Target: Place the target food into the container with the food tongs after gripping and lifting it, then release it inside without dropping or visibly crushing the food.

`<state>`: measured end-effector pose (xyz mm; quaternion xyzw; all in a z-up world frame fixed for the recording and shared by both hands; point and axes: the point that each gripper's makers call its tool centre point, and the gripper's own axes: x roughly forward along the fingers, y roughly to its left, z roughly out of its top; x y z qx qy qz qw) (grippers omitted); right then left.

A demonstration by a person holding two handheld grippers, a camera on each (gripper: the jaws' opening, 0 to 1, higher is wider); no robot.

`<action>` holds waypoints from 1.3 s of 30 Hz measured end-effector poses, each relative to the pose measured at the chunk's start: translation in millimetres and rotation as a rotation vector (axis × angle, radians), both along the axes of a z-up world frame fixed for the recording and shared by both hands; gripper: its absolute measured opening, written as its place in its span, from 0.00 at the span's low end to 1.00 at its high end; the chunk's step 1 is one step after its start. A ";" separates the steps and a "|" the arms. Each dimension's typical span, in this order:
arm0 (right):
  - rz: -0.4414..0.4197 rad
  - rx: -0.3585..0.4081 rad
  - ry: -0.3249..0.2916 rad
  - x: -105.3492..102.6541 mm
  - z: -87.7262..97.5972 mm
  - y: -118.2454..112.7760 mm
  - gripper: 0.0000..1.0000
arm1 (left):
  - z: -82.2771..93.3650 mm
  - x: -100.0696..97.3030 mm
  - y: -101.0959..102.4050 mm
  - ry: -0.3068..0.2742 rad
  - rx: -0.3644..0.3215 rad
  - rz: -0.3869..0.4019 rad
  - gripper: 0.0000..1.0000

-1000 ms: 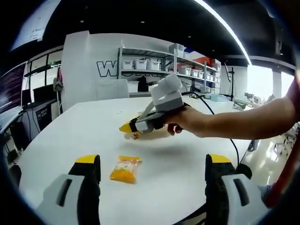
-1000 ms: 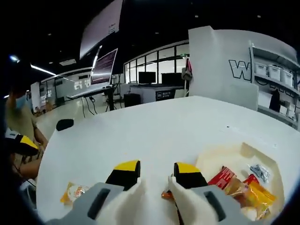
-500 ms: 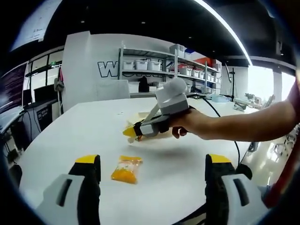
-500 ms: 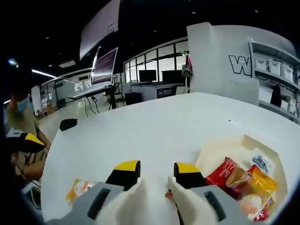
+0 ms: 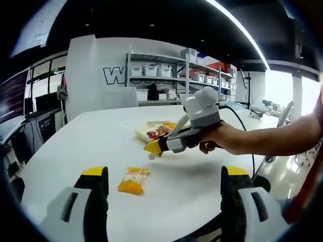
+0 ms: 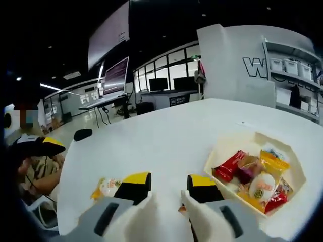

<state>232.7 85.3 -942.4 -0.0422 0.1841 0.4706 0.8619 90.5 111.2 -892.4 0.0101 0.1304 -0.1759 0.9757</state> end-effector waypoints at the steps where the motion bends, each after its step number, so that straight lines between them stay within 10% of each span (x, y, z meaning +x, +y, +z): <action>1: 0.000 -0.003 -0.004 -3.9 -0.1 -4.0 0.23 | 0.2 -0.1 0.2 0.000 0.001 0.000 0.90; 13: -0.015 -0.002 -0.015 -31.2 1.0 -36.7 0.23 | 6.9 -6.4 -2.3 -0.016 0.009 -0.007 0.90; 25: -0.125 0.065 -0.064 -16.8 16.5 -71.5 0.24 | 8.1 -7.4 -4.8 -0.020 0.004 -0.010 0.90; 39: -0.127 0.034 -0.049 -8.1 1.3 -62.1 0.26 | 5.9 -3.6 -9.8 -0.016 0.003 -0.014 0.89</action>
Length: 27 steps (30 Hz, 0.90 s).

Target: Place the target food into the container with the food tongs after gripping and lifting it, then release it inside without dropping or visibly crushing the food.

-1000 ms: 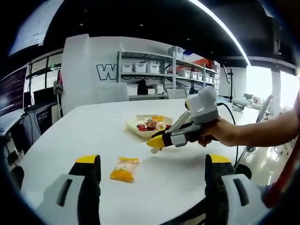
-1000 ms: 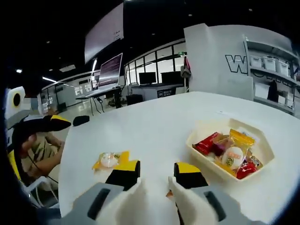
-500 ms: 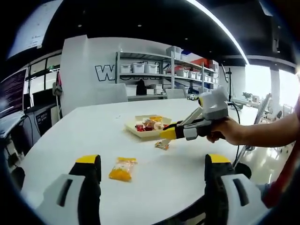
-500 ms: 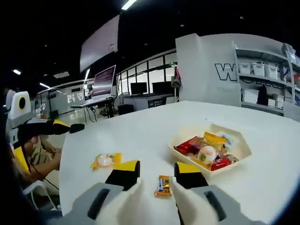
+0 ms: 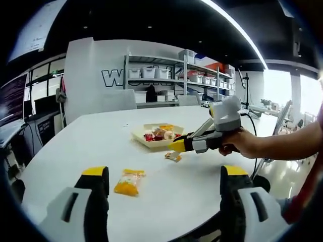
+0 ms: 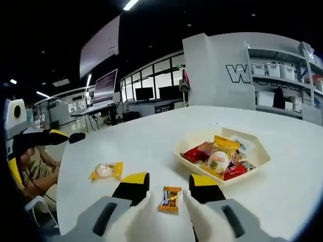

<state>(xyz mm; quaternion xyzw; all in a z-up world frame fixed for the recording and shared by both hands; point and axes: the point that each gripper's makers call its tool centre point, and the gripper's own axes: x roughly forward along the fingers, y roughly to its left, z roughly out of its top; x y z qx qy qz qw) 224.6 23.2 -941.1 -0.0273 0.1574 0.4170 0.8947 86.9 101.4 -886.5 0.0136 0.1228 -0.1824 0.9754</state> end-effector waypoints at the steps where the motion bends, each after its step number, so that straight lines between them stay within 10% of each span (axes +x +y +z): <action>1: 0.006 -0.001 0.015 -0.5 -3.4 1.2 0.26 | -0.2 0.4 -0.2 0.000 0.000 -0.001 0.89; 17: 0.001 -0.059 -0.038 5.0 -7.1 -1.2 0.18 | -8.0 6.7 -3.3 0.012 -0.012 -0.013 0.89; 27: -0.029 0.076 0.059 3.1 7.2 -5.0 0.19 | -10.1 6.1 4.9 0.011 -0.028 0.002 0.88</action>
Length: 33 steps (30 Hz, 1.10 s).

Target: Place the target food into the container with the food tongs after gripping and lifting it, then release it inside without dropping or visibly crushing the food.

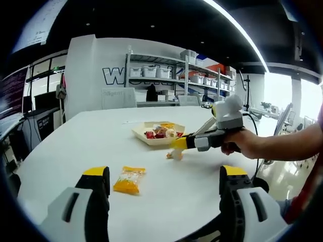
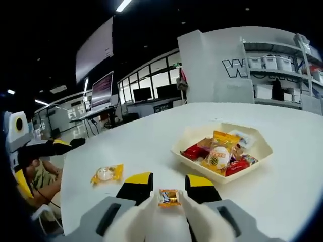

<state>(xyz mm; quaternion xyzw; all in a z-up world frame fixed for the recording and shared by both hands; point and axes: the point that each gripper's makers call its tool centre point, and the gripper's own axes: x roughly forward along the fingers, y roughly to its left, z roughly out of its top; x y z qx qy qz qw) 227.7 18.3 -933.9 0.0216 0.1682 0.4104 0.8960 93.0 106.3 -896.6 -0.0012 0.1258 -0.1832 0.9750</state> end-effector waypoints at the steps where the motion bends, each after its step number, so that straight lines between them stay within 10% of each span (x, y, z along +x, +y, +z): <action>1: 0.000 0.003 0.001 -0.4 0.9 -0.3 0.19 | -0.8 -0.1 0.0 0.001 0.000 0.000 0.88; 16: -0.074 0.025 0.025 7.6 5.4 -13.8 0.21 | -0.2 -1.9 4.4 0.001 0.002 0.004 0.87; 23: -0.038 -0.104 -0.057 1.8 -3.1 -1.8 0.22 | 3.4 -3.9 1.1 -0.005 0.013 -0.008 0.87; 33: -0.100 -0.136 -0.069 10.1 -5.4 -44.9 0.22 | 4.1 -4.4 4.3 -0.008 0.005 0.002 0.87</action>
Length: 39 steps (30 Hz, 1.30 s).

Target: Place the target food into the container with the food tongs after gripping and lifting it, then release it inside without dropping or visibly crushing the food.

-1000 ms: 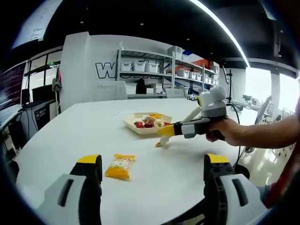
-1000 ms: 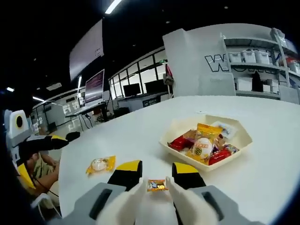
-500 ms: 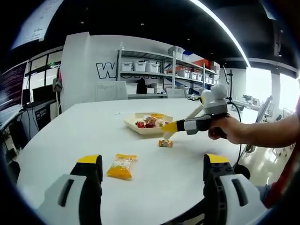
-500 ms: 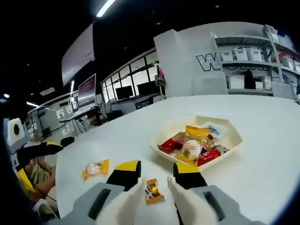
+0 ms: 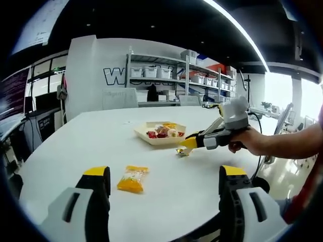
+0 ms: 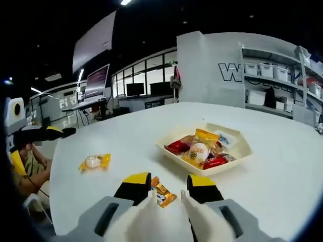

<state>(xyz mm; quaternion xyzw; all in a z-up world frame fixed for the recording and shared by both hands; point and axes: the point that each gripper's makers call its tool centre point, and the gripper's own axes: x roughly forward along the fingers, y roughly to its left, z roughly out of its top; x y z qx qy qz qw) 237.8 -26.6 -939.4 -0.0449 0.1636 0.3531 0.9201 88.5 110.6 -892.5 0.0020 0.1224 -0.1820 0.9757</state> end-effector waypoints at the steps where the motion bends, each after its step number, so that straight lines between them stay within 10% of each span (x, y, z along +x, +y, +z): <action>1: -0.003 0.014 -0.001 1.7 3.2 -2.7 0.22 | 1.1 -0.5 -2.1 -0.004 0.004 -0.005 0.87; 18: -0.010 0.021 0.035 -5.6 -5.4 11.1 0.23 | -0.8 -4.2 -3.3 0.002 0.031 -0.012 0.86; 39: -0.153 -0.051 -0.058 13.4 -2.5 -65.6 0.24 | -4.5 0.1 -8.4 0.012 0.031 -0.019 0.86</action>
